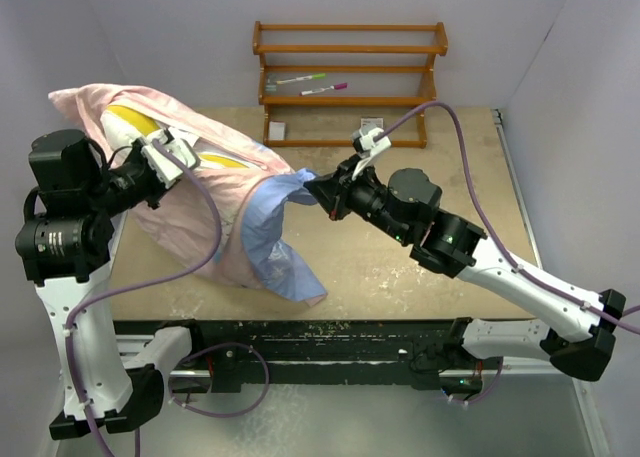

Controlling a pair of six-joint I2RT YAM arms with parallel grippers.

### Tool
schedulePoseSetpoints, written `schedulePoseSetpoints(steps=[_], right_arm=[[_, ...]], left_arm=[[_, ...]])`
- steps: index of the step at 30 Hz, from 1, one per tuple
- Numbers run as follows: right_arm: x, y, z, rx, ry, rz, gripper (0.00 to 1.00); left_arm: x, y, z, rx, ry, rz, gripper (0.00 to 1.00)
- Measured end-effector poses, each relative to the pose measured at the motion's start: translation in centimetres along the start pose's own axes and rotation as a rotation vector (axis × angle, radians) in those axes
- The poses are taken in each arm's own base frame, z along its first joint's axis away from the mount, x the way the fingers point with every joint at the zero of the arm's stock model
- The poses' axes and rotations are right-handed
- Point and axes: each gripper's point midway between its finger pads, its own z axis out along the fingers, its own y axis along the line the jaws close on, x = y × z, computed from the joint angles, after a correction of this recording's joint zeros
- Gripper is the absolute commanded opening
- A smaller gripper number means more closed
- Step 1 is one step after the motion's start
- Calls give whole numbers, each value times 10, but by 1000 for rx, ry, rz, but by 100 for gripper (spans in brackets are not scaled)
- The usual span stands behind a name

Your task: Remove the pillowcase from the pillow

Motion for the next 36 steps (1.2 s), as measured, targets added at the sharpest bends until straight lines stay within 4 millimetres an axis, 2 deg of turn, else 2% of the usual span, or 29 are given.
schedulePoseSetpoints(steps=[6, 8, 9, 11, 12, 14, 19, 21, 24, 30, 34, 36], right_arm=[[9, -6, -9, -1, -40, 23, 0], [4, -4, -11, -11, -61, 27, 38], [-1, -3, -14, -18, -75, 30, 48], [-5, -3, -21, -13, -78, 29, 58], [-8, -3, -24, -3, -80, 23, 66], [-19, 8, -29, -4, -104, 21, 77], [-39, 75, -47, -136, -174, 14, 85], [-42, 95, -49, -159, -189, -8, 85], [-44, 116, -37, -156, -205, -57, 85], [-34, 112, 4, -8, -187, -183, 74], [-42, 104, 15, 69, -193, -240, 49], [-51, 102, 16, 92, -207, -250, 29]], left_arm=[[-3, 5, 6, 4, 0, -96, 0], [-4, 7, 5, -7, -1, -110, 0], [-4, 8, 5, -14, 1, -114, 0], [-4, 19, 3, -67, 13, -102, 0], [-4, 27, 2, -102, 18, -97, 0], [-5, 38, -1, -153, 22, -87, 0], [-4, 49, -2, -200, 34, -93, 0], [-3, 50, -1, -202, 36, -97, 0], [-4, 49, 0, -196, 34, -101, 0], [-6, 43, -2, -169, 29, -102, 0], [-6, 39, -3, -158, 29, -102, 0], [-7, 38, -3, -152, 26, -102, 0]])
